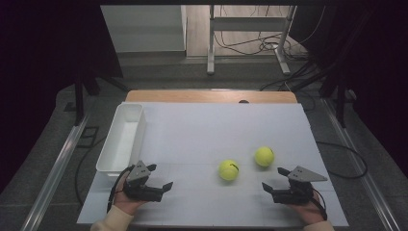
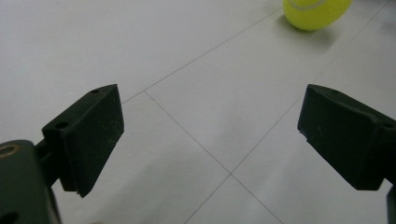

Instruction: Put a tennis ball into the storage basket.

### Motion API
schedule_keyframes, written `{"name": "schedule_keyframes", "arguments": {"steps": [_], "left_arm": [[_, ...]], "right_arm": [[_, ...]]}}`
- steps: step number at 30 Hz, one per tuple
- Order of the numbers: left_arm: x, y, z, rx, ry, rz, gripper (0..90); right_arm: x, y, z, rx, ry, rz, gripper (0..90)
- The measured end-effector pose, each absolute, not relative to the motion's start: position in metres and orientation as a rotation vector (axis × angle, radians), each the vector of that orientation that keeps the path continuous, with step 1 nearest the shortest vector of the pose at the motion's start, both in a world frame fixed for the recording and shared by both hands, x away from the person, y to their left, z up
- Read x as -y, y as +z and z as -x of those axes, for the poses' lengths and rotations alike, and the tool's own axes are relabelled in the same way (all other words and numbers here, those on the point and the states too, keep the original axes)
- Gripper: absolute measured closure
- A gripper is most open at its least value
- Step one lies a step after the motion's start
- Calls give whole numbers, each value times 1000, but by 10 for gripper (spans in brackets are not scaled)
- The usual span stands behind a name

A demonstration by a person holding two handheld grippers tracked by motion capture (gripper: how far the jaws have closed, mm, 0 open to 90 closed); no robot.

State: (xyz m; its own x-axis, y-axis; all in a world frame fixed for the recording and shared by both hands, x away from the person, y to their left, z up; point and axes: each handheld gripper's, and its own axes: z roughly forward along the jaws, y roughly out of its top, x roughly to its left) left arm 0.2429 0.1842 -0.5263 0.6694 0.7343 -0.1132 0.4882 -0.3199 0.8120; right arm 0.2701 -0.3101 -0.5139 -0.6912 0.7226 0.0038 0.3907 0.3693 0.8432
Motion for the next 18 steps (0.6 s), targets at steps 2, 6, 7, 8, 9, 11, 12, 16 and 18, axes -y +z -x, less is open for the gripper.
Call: {"name": "schedule_keyframes", "arguments": {"steps": [2, 6, 7, 8, 9, 11, 12, 16, 18], "left_arm": [[-184, -526, -243, -950, 346, -1986, 77], [-183, -526, -242, -953, 344, -1984, 77], [-183, -526, -242, -952, 344, -1984, 77], [-183, -526, -242, -952, 344, -1984, 77], [-183, -526, -242, -951, 345, -1982, 77], [-183, -526, -242, -949, 345, -1984, 77], [-182, -526, -242, -950, 346, -1985, 78], [-182, -525, -241, -947, 345, -1983, 77], [-180, -524, -241, -942, 344, -1983, 78]], "right_arm": [[311, -514, -269, -2272, 1245, -966, 153], [311, -513, -269, -2270, 1242, -963, 153], [311, -513, -269, -2269, 1243, -967, 154], [311, -513, -269, -2272, 1238, -970, 153], [311, -514, -270, -2272, 1243, -968, 154], [310, -514, -270, -2278, 1235, -964, 154], [310, -514, -269, -2278, 1232, -961, 154], [309, -513, -268, -2275, 1229, -958, 155], [310, -513, -268, -2271, 1230, -965, 155]]}}
